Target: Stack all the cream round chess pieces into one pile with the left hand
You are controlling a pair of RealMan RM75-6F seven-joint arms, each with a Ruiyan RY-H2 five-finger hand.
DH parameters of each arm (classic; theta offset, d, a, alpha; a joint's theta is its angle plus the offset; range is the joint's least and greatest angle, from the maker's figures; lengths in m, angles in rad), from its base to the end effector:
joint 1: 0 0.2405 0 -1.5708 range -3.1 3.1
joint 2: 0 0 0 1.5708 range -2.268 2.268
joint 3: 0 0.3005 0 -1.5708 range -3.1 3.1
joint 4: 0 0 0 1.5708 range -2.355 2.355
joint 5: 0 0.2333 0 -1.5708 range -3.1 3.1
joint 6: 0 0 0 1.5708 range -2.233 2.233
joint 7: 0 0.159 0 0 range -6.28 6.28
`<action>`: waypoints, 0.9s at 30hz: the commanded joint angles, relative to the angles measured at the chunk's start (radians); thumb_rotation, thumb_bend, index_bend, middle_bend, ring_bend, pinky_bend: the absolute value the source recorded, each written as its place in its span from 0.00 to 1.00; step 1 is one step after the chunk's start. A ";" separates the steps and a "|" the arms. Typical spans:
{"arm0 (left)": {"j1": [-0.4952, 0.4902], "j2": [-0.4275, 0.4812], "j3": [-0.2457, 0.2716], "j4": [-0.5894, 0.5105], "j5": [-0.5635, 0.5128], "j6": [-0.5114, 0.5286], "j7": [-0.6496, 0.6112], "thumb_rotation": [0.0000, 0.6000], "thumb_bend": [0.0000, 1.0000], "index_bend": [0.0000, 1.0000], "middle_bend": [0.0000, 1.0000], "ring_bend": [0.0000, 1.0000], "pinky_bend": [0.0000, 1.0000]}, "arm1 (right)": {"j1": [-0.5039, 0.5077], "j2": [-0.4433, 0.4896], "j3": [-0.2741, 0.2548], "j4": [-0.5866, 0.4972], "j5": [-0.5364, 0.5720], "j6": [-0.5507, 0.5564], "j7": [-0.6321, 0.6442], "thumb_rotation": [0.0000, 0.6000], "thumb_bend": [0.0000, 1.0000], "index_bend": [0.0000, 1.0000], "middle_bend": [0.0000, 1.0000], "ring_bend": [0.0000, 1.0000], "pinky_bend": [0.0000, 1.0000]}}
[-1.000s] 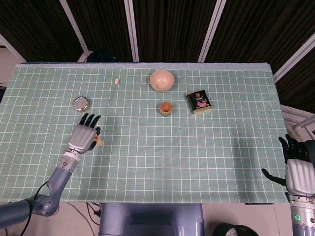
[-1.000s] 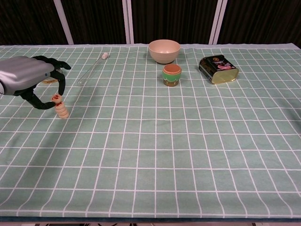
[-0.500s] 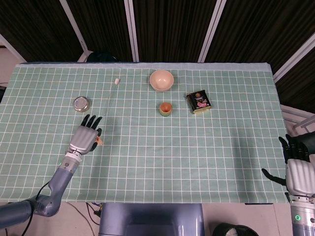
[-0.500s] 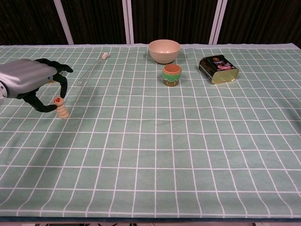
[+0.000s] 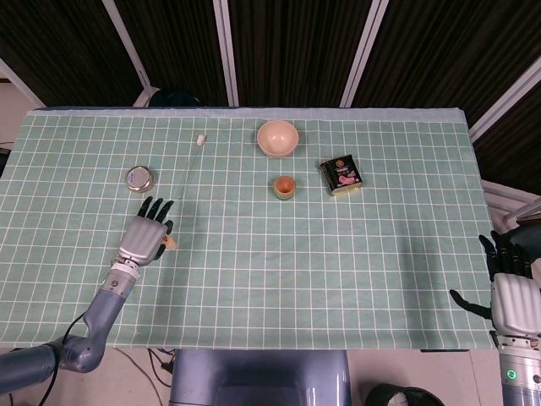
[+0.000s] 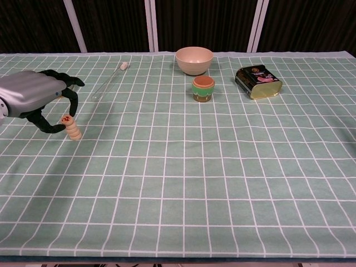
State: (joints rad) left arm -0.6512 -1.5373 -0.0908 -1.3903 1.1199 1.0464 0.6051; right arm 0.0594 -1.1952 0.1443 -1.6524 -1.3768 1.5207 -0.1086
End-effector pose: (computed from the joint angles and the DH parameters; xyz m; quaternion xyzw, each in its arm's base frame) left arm -0.2469 0.3771 -0.0300 -0.7709 -0.2723 -0.2583 0.5147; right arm -0.3577 -0.2108 0.1519 0.5248 -0.3934 0.3971 0.6420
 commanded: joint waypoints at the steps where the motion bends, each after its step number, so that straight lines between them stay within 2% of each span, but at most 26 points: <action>1: 0.000 0.000 0.000 -0.001 0.003 0.000 -0.002 1.00 0.31 0.46 0.06 0.00 0.00 | 0.000 0.000 0.000 0.000 0.001 -0.001 0.000 1.00 0.23 0.09 0.01 0.00 0.00; 18: 0.000 0.005 0.002 -0.022 0.011 0.007 0.007 1.00 0.31 0.44 0.06 0.00 0.00 | 0.000 -0.001 0.000 0.001 -0.002 0.002 -0.002 1.00 0.23 0.09 0.01 0.00 0.00; 21: 0.007 0.024 -0.002 -0.056 0.029 0.033 0.001 1.00 0.31 0.42 0.06 0.00 0.00 | 0.000 -0.001 0.000 0.002 -0.001 0.001 -0.001 1.00 0.23 0.09 0.01 0.00 0.00; 27: 0.050 0.110 0.001 -0.188 0.098 0.125 -0.041 1.00 0.30 0.31 0.06 0.00 0.00 | 0.001 -0.001 -0.001 0.003 -0.003 0.001 -0.003 1.00 0.23 0.09 0.01 0.00 0.00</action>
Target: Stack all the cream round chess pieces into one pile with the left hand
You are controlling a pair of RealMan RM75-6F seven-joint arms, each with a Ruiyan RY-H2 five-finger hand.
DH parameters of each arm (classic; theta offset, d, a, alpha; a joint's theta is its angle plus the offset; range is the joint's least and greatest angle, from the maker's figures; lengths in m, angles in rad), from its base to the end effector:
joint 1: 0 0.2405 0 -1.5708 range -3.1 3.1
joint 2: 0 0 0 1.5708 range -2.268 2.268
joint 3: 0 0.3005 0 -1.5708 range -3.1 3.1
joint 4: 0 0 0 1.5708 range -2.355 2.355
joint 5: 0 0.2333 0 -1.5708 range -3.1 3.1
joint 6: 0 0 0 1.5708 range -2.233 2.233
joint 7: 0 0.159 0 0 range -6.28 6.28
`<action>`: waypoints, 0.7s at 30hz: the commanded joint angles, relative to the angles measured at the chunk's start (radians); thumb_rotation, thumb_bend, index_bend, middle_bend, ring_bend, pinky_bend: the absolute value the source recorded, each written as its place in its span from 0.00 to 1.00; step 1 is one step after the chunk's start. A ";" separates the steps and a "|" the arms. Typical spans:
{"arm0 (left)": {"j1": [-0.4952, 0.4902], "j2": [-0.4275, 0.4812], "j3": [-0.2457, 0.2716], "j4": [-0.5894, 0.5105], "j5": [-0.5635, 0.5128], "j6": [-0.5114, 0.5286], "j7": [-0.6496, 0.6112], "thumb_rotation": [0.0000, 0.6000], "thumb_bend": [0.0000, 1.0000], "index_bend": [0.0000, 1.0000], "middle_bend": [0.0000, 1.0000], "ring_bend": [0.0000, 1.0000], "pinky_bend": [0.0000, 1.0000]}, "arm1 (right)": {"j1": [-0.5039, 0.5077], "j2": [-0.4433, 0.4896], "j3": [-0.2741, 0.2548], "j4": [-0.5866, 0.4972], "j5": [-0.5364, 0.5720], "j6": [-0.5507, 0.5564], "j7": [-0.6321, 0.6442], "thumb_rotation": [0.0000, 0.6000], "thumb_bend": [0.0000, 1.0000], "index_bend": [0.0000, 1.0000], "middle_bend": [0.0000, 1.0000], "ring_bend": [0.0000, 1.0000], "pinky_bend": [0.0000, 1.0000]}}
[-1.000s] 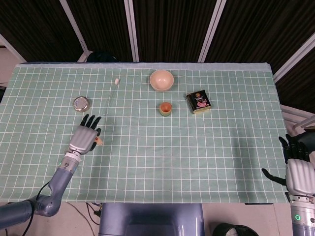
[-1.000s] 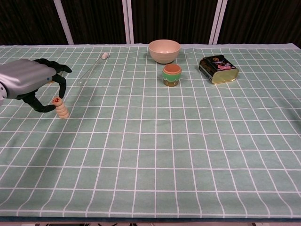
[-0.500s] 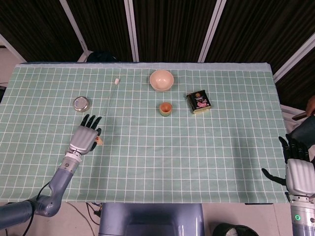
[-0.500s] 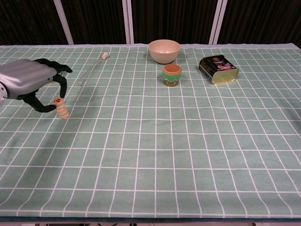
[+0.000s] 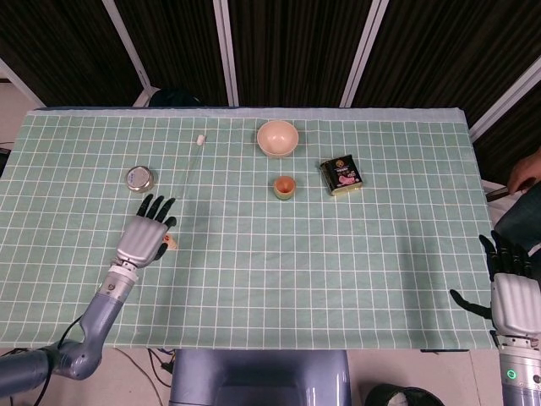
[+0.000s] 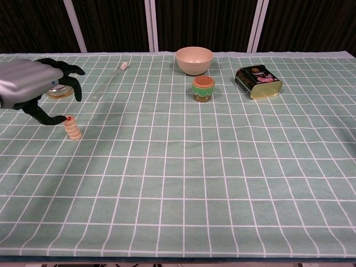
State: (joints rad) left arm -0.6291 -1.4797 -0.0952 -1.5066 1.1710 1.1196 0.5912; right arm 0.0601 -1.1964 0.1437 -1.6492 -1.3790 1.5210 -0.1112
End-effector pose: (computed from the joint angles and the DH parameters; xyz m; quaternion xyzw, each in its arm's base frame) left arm -0.2294 0.3643 -0.0087 -0.7591 -0.2682 -0.2996 0.5120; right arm -0.3579 -0.2109 0.1516 0.5264 -0.3915 0.3962 0.6424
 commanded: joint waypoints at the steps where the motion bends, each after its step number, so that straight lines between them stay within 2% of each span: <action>1: 0.046 0.082 0.015 -0.110 0.077 0.086 -0.036 1.00 0.30 0.29 0.05 0.00 0.00 | 0.000 -0.001 0.000 0.000 -0.002 0.001 -0.001 1.00 0.23 0.09 0.01 0.00 0.00; 9: 0.192 0.226 0.066 -0.268 0.176 0.292 -0.100 1.00 0.30 0.13 0.03 0.00 0.00 | -0.002 -0.005 -0.001 0.001 -0.011 0.011 -0.006 1.00 0.23 0.09 0.01 0.00 0.00; 16: 0.320 0.271 0.078 -0.256 0.182 0.428 -0.252 1.00 0.31 0.10 0.02 0.00 0.00 | -0.002 -0.005 -0.006 0.004 -0.036 0.024 0.000 1.00 0.23 0.09 0.01 0.00 0.00; 21: 0.361 0.309 0.080 -0.232 0.177 0.428 -0.362 1.00 0.30 0.10 0.01 0.00 0.00 | 0.002 -0.016 -0.016 0.035 -0.095 0.053 -0.013 1.00 0.23 0.09 0.01 0.00 0.00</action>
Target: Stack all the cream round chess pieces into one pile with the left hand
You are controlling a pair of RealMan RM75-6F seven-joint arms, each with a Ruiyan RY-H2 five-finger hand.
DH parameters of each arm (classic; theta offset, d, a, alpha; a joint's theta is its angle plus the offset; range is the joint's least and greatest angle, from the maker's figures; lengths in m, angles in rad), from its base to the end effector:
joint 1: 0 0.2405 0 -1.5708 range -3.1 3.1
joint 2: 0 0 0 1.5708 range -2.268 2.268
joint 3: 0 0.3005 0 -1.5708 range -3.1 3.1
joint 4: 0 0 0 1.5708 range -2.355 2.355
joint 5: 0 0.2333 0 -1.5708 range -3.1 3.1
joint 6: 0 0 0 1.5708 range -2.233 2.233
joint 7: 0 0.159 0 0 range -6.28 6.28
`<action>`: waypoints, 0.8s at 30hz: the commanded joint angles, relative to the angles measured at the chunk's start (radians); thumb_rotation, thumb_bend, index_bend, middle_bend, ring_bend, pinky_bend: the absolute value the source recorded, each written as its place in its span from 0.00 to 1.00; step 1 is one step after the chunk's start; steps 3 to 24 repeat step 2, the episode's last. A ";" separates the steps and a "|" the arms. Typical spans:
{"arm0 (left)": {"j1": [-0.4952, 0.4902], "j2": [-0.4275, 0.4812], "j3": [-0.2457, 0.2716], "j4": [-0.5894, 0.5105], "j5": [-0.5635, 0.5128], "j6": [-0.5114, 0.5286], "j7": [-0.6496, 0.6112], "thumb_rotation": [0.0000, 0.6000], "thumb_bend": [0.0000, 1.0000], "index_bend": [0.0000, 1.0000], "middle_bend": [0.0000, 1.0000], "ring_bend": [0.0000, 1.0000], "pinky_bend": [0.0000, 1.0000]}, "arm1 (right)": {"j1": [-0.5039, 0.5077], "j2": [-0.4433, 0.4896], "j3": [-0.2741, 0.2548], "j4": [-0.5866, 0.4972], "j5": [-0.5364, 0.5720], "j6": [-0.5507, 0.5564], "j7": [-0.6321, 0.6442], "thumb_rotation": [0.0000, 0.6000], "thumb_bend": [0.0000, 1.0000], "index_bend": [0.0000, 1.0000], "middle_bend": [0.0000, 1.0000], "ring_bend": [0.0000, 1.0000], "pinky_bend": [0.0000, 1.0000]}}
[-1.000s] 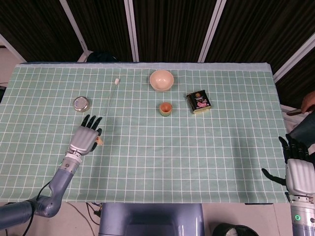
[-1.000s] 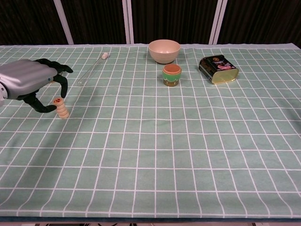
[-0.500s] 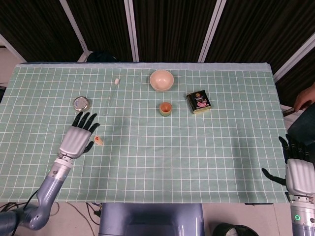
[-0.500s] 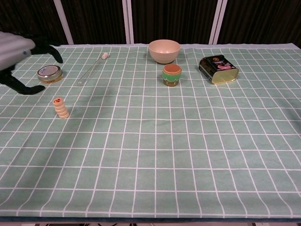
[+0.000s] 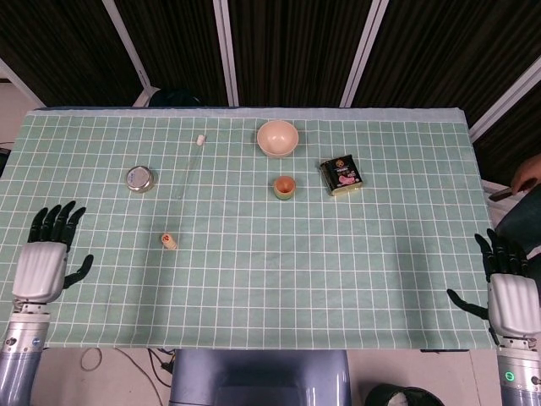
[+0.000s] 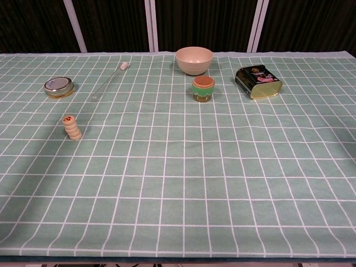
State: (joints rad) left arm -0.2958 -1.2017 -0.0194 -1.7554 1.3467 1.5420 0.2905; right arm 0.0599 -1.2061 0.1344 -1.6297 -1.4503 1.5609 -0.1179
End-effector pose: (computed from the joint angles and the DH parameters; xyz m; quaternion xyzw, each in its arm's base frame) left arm -0.2955 0.2569 0.1244 -0.6065 -0.3422 -0.3998 0.5960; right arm -0.3495 -0.2093 0.1512 0.5427 -0.3603 0.4126 0.6367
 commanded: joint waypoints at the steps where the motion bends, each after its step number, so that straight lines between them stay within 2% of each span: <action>1: 0.033 0.038 0.005 0.023 0.009 0.007 -0.076 1.00 0.30 0.10 0.01 0.00 0.00 | 0.002 -0.008 -0.009 0.020 -0.028 0.014 -0.007 1.00 0.23 0.09 0.01 0.00 0.00; 24: 0.038 0.044 0.005 0.027 0.018 0.010 -0.089 1.00 0.30 0.10 0.01 0.00 0.00 | 0.002 -0.009 -0.009 0.021 -0.029 0.015 -0.006 1.00 0.23 0.09 0.01 0.00 0.00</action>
